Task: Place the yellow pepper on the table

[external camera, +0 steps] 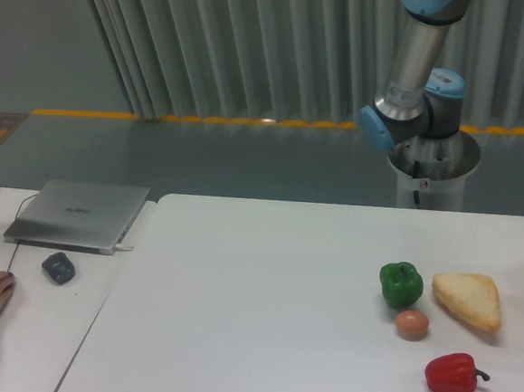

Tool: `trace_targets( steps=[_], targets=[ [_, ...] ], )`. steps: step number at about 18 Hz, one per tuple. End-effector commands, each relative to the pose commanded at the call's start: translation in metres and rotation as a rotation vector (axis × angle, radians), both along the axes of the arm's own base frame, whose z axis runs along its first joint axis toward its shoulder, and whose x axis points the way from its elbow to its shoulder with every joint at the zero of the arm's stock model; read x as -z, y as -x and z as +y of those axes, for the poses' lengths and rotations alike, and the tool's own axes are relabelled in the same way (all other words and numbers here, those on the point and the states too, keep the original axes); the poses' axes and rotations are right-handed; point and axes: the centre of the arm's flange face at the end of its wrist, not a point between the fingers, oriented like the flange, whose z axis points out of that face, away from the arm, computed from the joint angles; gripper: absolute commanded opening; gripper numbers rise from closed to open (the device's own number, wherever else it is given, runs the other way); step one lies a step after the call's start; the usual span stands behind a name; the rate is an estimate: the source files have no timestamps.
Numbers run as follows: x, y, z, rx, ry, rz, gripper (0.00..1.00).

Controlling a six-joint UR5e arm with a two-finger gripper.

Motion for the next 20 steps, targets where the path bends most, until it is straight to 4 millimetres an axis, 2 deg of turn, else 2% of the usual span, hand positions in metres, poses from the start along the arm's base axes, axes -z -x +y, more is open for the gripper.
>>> trace_targets(
  steps=[10,20],
  targets=[
    [-0.007,-0.017,0.023,-0.022,-0.042,-0.006,1.00],
    [-0.015,-0.069,0.093,-0.133,-0.067,0.005,1.00]
  ],
)
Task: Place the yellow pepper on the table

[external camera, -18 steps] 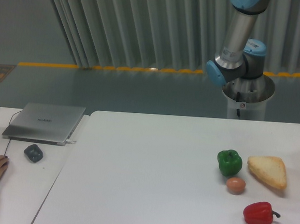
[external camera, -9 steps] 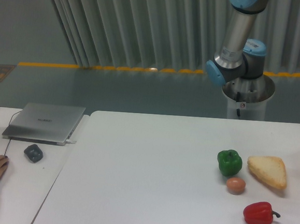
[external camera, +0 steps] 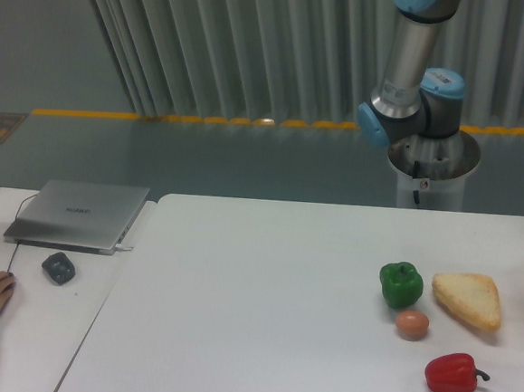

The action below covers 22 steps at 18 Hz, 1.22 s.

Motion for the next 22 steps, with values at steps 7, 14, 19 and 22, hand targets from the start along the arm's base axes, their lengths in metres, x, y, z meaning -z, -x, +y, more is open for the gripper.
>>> trace_targets(
  steps=[7,14,19,22],
  targets=[
    [-0.002,-0.037,0.043,-0.024,-0.014,0.005,1.00],
    [-0.001,-0.062,0.068,-0.048,-0.023,0.001,1.00],
    [0.004,-0.081,0.081,-0.034,-0.017,-0.008,1.00],
    [0.002,-0.092,0.088,-0.045,-0.024,-0.008,1.00]
  ],
)
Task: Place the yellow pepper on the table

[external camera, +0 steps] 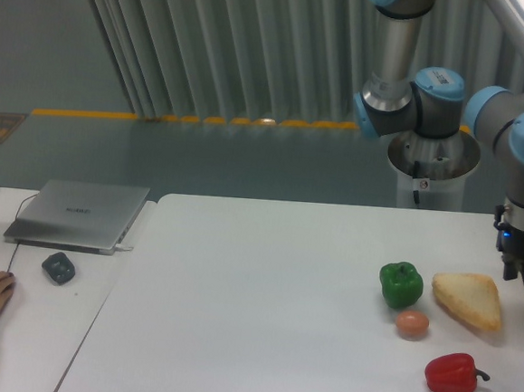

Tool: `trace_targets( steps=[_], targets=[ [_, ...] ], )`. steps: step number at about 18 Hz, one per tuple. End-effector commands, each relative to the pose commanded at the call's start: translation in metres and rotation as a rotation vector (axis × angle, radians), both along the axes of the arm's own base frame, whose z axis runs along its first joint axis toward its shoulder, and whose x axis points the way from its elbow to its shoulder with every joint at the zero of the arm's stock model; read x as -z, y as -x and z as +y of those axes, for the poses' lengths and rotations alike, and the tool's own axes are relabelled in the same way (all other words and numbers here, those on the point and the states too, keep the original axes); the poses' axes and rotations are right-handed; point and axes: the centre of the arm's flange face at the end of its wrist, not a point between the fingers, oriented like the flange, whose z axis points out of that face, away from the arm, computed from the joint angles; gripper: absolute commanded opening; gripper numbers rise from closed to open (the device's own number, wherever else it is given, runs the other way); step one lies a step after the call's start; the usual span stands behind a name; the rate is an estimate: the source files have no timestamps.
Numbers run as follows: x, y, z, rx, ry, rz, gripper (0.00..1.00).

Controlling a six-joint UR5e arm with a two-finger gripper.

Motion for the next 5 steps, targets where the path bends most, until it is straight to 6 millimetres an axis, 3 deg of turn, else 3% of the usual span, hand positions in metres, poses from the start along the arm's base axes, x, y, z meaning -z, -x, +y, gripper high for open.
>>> trace_targets(
  steps=[5],
  targets=[
    [-0.0042,-0.0074,0.0028,-0.003,-0.007,0.003,1.00]
  ],
)
